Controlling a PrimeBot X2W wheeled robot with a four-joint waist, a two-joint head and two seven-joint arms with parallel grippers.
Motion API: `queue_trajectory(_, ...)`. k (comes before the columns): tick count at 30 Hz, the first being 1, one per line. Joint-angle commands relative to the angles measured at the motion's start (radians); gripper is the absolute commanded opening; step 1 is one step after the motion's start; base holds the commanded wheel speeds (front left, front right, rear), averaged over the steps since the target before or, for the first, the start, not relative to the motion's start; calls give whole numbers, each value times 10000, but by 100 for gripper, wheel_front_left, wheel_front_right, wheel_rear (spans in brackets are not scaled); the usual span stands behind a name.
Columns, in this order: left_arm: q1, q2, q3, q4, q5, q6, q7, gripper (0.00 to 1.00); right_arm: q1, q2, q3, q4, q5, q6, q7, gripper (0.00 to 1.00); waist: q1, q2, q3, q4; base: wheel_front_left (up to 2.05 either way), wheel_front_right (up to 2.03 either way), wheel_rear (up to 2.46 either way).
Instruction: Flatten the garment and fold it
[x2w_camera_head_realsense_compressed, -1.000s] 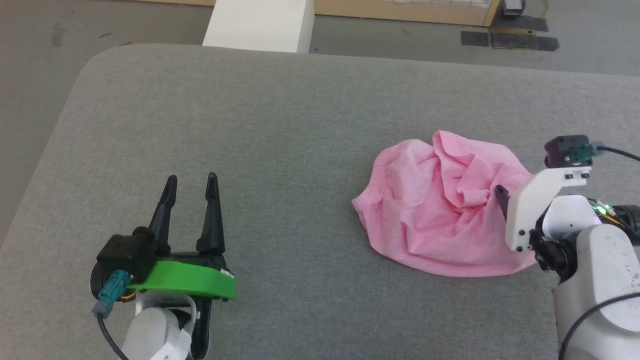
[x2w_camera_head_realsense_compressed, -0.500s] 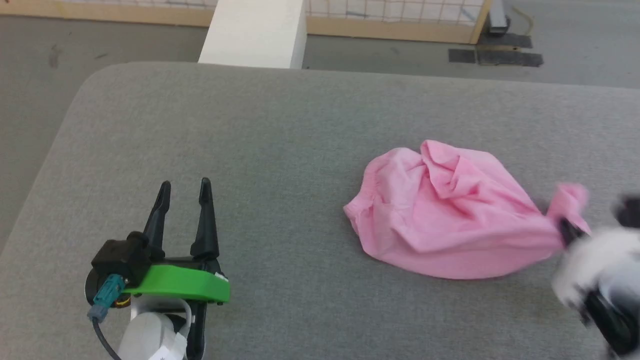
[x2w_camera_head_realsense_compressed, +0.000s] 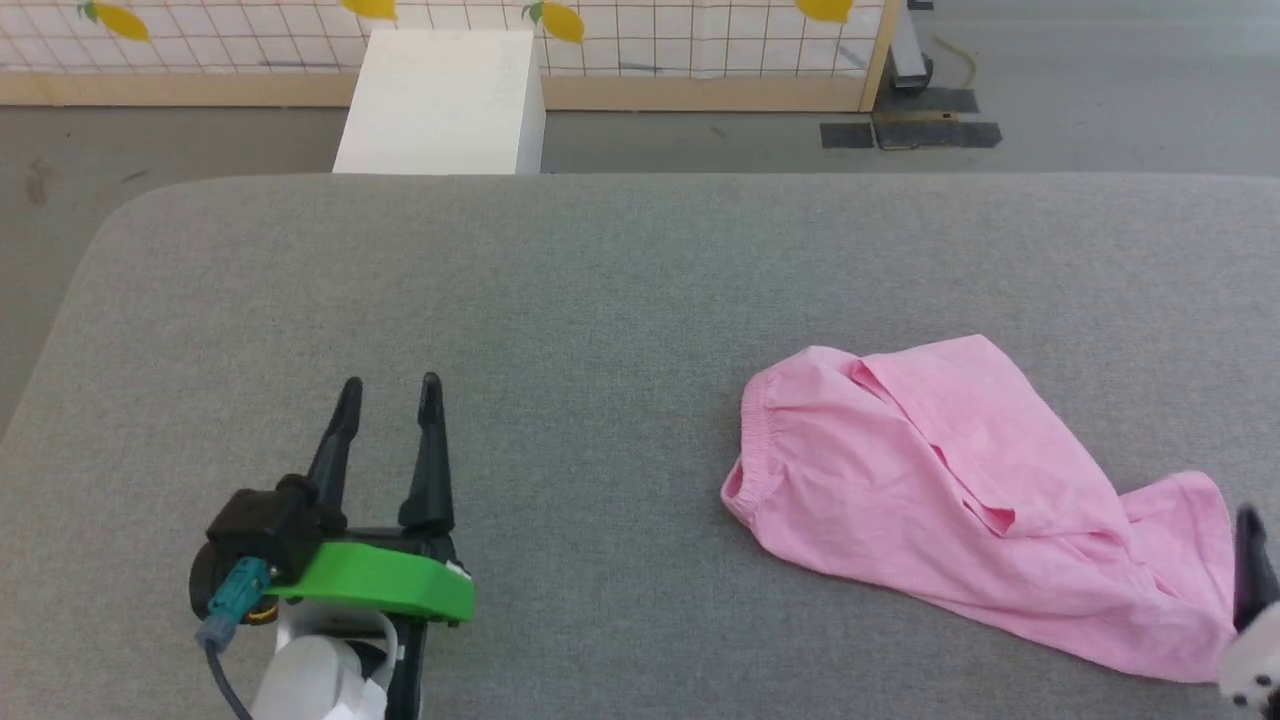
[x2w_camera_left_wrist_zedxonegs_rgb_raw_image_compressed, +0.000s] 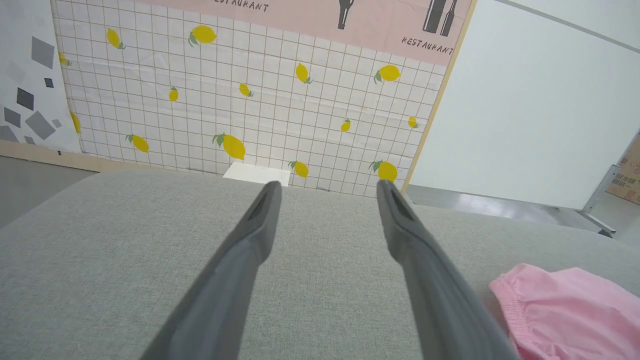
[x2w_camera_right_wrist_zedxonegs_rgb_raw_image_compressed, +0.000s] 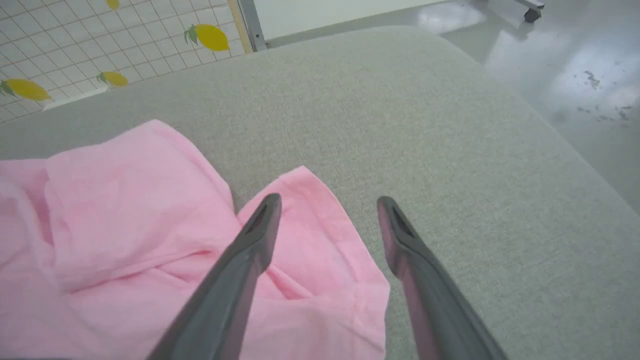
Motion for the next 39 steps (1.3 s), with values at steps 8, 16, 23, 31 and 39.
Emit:
queue_trajectory(8, -364, -24, -1877, 883, -434, -304, 38, 100, 50, 7, 2175, -545, -691, -11, -2581, 100, 0, -1, 29, -36, 0, 0, 0)
queue_trajectory(16, -1812, -24, -4348, 2394, -1256, -384, 1791, 100, 51, 7, 3798, -262, -530, -11, -3046, 100, 0, -1, 275, -489, 0, 0, 0)
queue_trajectory(23, -3522, -24, -5238, 3390, -2349, -21, 3507, 100, -263, 7, 4179, -256, -408, -11, -3082, 100, 0, -1, 700, -886, 0, 0, 0)
queue_trajectory(31, -5179, -24, -5761, 4785, -3618, 794, 5079, 100, -689, 7, 4599, -174, -209, -11, -3182, 100, 0, -1, 1239, -1341, 0, 0, 0)
queue_trajectory(39, -5896, -24, -6186, 5450, -4702, 767, 5847, 100, -959, 7, 4779, 26, -37, -11, -3390, 100, 0, -1, 1565, -1577, 0, 0, 0)
